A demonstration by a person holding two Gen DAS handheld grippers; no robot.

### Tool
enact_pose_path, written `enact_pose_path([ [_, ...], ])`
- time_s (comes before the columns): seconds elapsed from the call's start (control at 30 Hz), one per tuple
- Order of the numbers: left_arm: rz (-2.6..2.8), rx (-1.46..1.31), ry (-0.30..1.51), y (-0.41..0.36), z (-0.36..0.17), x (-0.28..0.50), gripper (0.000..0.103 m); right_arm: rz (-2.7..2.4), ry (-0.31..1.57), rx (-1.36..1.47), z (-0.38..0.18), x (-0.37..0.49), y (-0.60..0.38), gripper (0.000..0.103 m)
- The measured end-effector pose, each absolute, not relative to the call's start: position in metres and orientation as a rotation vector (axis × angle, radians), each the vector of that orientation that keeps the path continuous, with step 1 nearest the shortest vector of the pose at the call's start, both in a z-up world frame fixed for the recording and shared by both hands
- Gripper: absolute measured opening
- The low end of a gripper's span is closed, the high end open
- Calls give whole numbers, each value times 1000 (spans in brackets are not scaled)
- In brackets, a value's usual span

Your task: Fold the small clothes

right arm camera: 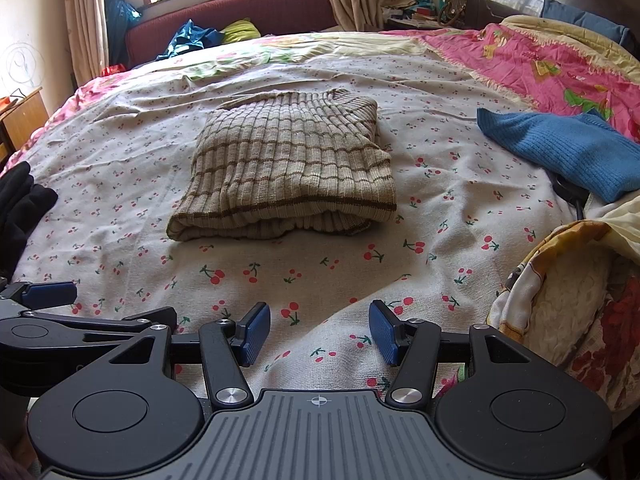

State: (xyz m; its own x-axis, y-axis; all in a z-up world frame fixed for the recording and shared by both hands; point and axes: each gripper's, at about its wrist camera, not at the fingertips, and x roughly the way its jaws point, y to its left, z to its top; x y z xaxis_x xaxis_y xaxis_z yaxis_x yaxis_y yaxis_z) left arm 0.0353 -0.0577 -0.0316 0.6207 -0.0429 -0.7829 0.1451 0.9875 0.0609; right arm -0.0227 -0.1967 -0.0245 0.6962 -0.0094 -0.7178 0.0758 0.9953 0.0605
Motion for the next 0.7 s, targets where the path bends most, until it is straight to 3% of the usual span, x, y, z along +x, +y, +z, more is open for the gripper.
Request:
enact_pose_path([
  [0.7,-104,133,885,-58,-32,34,103,-48,798,86,-24,-22,-197,55],
])
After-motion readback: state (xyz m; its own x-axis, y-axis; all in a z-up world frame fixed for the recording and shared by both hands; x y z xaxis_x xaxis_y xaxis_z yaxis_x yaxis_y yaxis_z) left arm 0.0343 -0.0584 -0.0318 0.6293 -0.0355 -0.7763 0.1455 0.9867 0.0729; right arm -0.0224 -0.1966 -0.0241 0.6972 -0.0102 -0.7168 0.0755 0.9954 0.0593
